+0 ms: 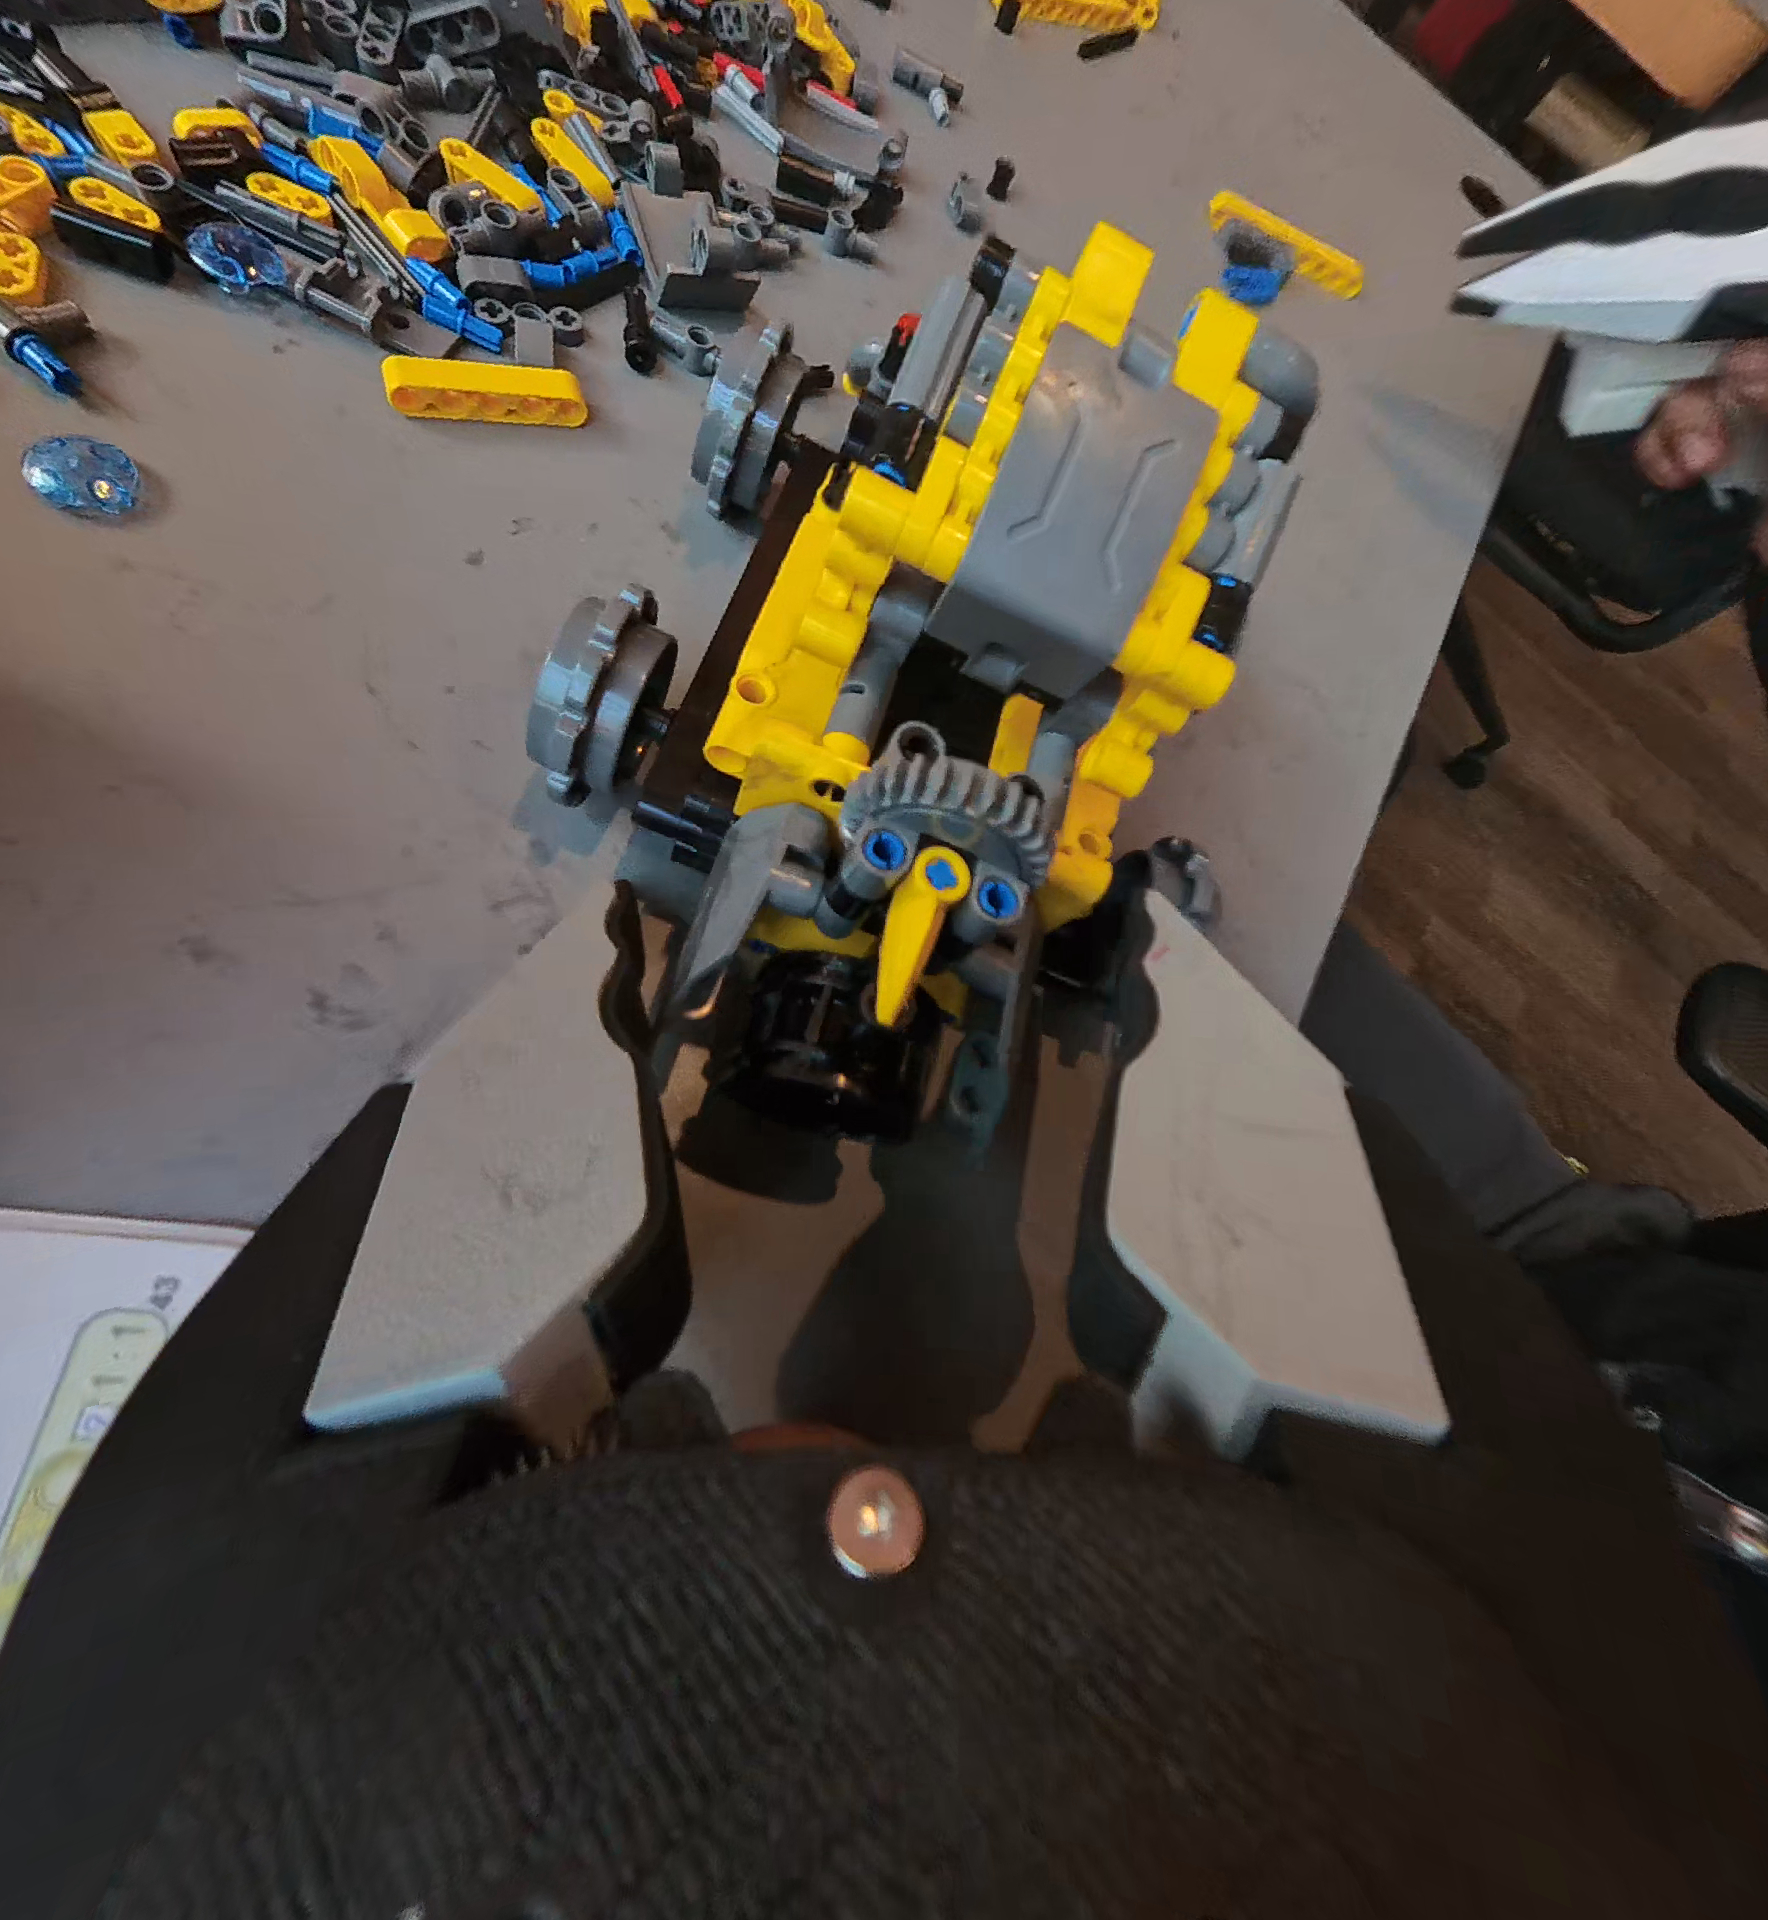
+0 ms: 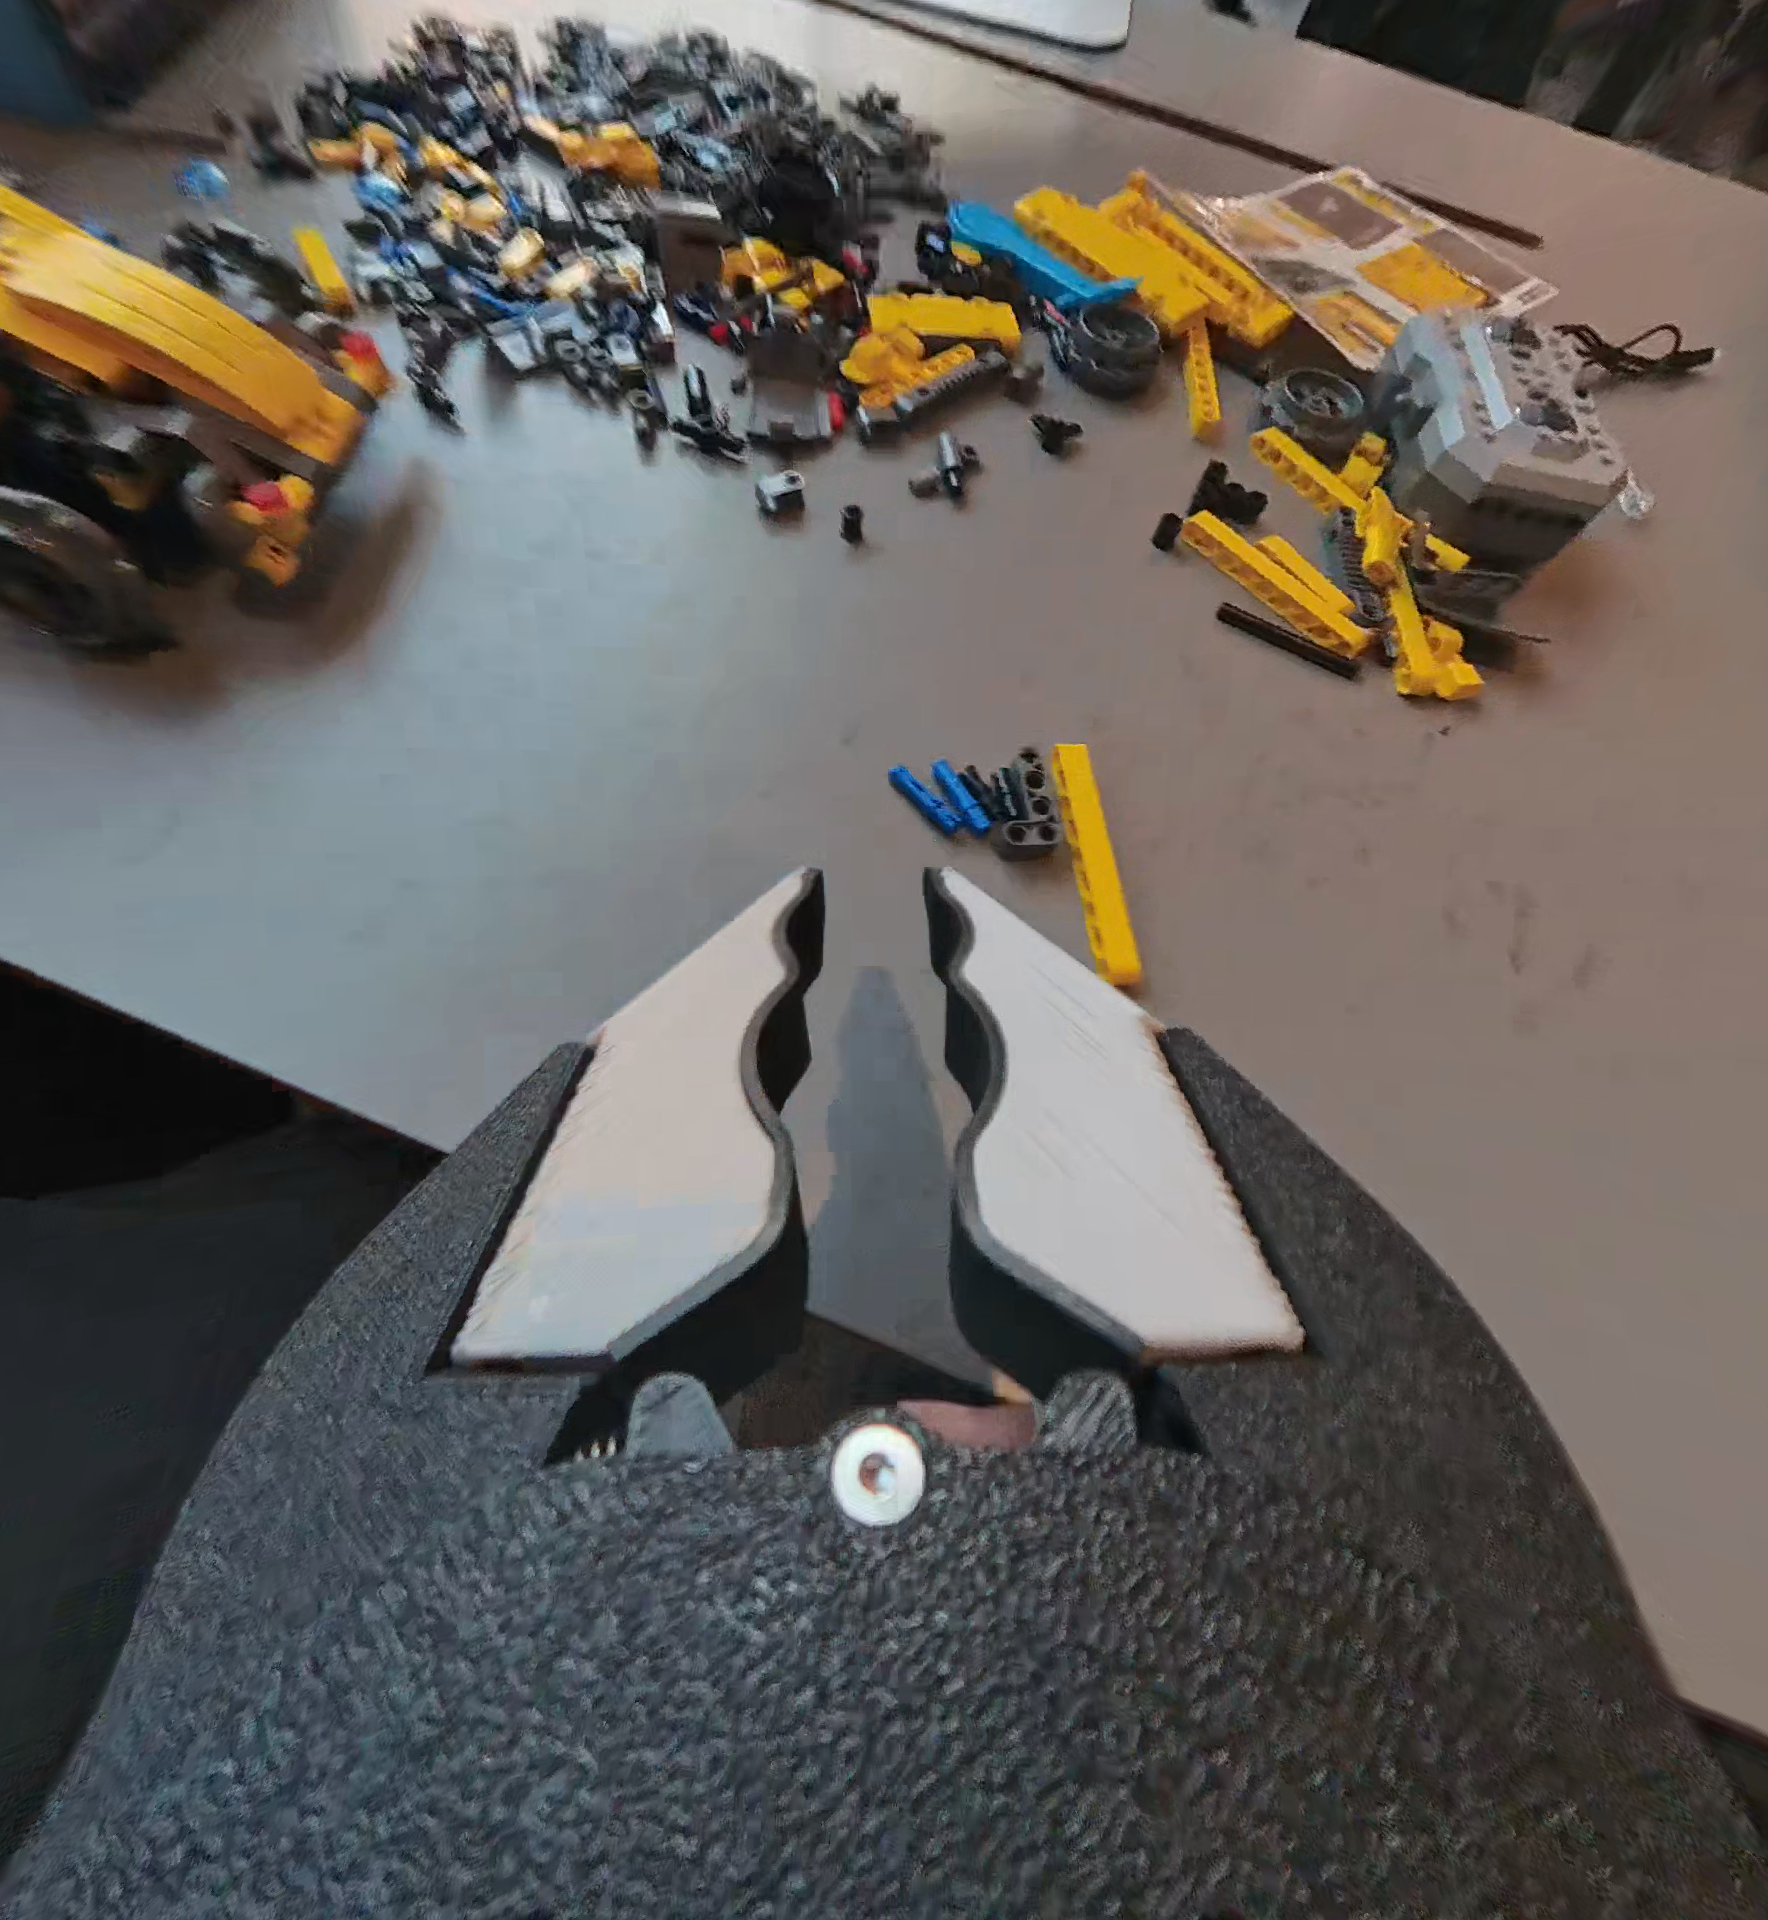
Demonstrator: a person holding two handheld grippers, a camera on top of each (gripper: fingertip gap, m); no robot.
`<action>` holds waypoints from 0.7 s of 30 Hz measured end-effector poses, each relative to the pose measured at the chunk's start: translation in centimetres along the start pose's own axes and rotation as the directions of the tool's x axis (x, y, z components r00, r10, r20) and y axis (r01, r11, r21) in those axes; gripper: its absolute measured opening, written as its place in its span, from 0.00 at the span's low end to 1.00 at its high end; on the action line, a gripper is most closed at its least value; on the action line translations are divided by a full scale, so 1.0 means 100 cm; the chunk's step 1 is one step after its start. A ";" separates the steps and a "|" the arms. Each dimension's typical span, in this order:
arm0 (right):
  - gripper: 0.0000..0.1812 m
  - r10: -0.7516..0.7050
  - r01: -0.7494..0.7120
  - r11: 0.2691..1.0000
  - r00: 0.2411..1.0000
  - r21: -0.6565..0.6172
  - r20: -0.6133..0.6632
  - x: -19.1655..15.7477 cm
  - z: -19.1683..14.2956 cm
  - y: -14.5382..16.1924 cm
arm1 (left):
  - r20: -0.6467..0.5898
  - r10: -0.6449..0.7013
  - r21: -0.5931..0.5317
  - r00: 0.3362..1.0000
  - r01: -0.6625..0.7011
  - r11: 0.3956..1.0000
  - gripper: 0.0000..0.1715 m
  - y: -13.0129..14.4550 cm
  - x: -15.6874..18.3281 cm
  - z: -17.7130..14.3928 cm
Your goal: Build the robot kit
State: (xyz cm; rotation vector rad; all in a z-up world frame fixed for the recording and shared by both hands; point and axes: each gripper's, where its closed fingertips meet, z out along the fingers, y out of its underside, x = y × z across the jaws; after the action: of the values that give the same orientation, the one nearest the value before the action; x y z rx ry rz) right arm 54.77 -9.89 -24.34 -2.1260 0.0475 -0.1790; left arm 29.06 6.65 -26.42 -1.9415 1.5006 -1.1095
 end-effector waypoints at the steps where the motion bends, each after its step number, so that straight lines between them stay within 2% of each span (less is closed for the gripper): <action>1: 0.11 -0.016 0.016 0.999 1.000 -0.044 0.006 0.007 0.007 0.002 | -0.021 0.000 0.031 1.000 0.001 1.000 0.55 -0.001 0.004 -0.005; 3: 0.11 -0.042 0.043 0.992 0.999 -0.118 0.015 0.020 0.021 0.005 | -0.052 0.009 0.107 0.999 -0.003 0.994 0.58 -0.004 0.012 -0.019; 7: 0.13 -0.101 0.110 0.973 0.993 -0.203 0.054 0.031 0.044 0.009 | -0.090 0.025 0.206 0.996 -0.006 0.979 0.58 -0.005 0.020 -0.041; 11: 0.13 -0.154 0.167 0.950 0.986 -0.265 0.068 0.039 0.055 0.016 | -0.120 0.014 0.219 0.993 0.013 0.976 0.58 -0.003 0.021 -0.045; 16: 0.11 -0.131 0.152 0.955 0.987 -0.254 0.097 0.041 0.054 0.016 | -0.198 -0.008 0.223 0.980 0.053 0.973 0.58 -0.004 0.026 -0.048; 21: 0.09 -0.105 0.141 0.956 0.983 -0.258 0.150 0.040 0.050 0.017 | -0.211 -0.010 0.215 0.977 0.057 0.975 0.55 -0.004 0.027 -0.048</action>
State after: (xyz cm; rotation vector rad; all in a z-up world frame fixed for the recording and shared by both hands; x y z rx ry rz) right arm 59.52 -7.04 -27.97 -2.4085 -0.1489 -0.1064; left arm 25.68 4.82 -22.53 -1.7492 1.3834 -1.4674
